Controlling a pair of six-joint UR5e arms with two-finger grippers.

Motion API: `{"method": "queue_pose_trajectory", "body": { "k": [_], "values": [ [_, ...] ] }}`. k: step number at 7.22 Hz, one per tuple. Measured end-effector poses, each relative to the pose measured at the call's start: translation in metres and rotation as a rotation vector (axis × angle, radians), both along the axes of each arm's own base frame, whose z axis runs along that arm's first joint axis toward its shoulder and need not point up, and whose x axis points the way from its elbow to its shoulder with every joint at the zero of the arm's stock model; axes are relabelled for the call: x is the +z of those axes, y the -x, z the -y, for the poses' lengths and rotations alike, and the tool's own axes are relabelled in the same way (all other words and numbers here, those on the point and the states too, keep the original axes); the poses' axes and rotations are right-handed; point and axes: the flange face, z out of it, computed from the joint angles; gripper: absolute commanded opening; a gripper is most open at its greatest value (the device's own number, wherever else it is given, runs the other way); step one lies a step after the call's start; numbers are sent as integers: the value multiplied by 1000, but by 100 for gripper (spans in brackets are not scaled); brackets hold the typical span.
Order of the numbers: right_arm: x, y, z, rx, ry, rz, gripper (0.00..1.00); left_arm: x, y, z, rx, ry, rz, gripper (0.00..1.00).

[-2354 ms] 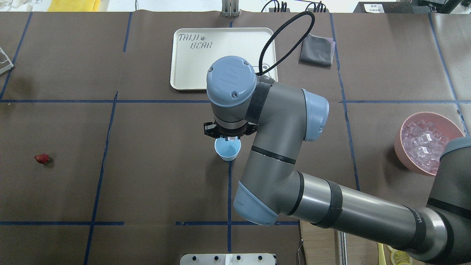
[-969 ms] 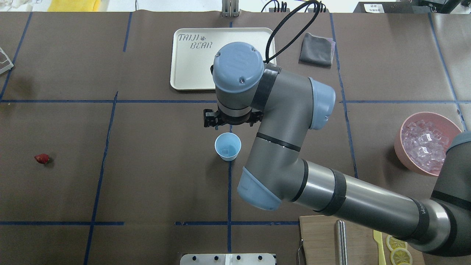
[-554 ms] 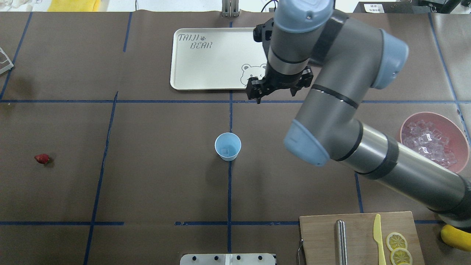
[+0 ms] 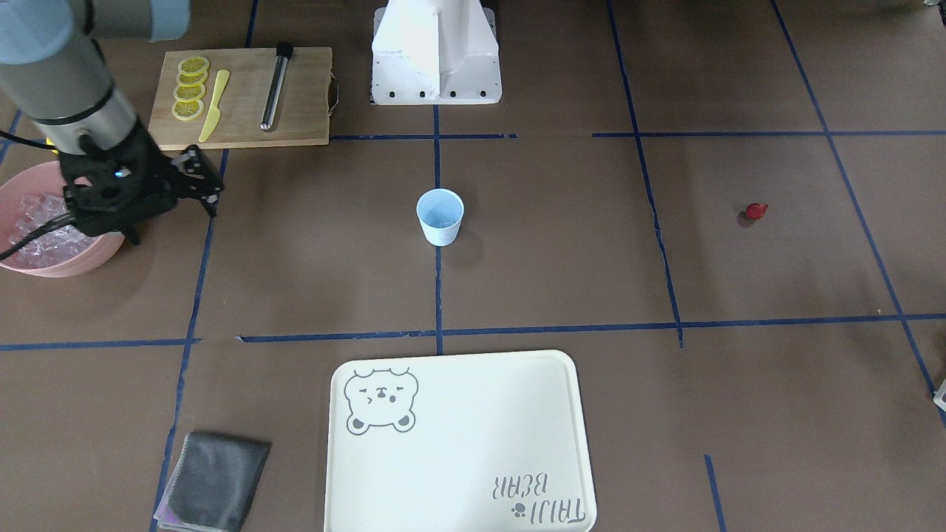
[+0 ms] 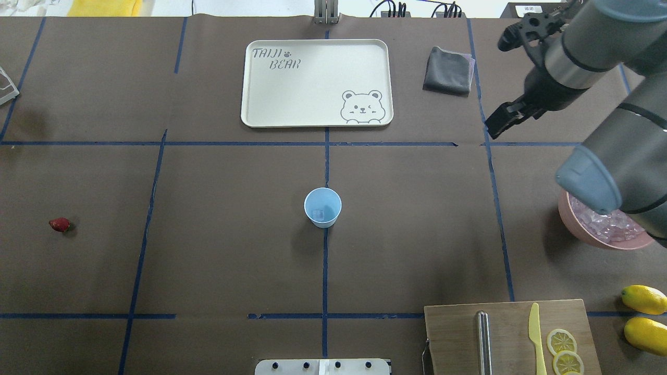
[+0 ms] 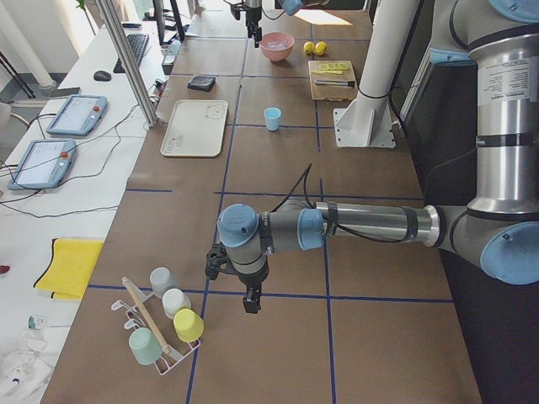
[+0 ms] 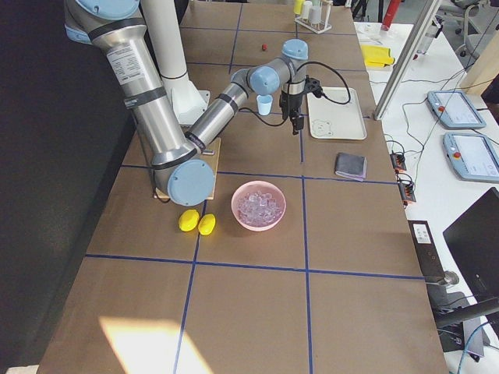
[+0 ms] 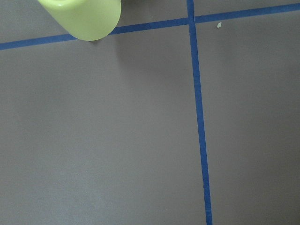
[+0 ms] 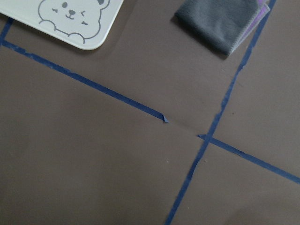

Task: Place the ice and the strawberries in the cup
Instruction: 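Move the right gripper back over the pink ice bowl, then lower the right gripper into the bowl and grasp another ice cube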

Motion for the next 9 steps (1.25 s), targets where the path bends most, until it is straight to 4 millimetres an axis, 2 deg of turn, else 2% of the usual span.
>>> {"method": "queue_pose_trajectory", "body": {
  "k": [1,2,3,4,5,6,8,9],
  "values": [
    [45,-51,-3,-21,-6,36,99,0,0,0,0,-1,0,100],
    [81,-95,-12,-28,-10,49,99,0,0,0,0,-2,-1,100],
    [113,-130,-24,-22,-6,43,99,-1,0,0,0,-2,-1,100],
    [132,-150,-33,-8,8,32,99,-1,0,0,0,-2,-1,100],
    [141,-154,-38,24,42,18,99,-2,0,0,0,-3,-2,100],
    [143,-146,-40,57,84,2,99,-2,0,0,0,-3,-2,100],
    [147,-114,-48,89,114,-28,99,-3,0,0,0,-5,-2,100],
    [156,-98,-55,110,108,-32,98,-4,0,0,0,-6,-2,100]
  ]
}}
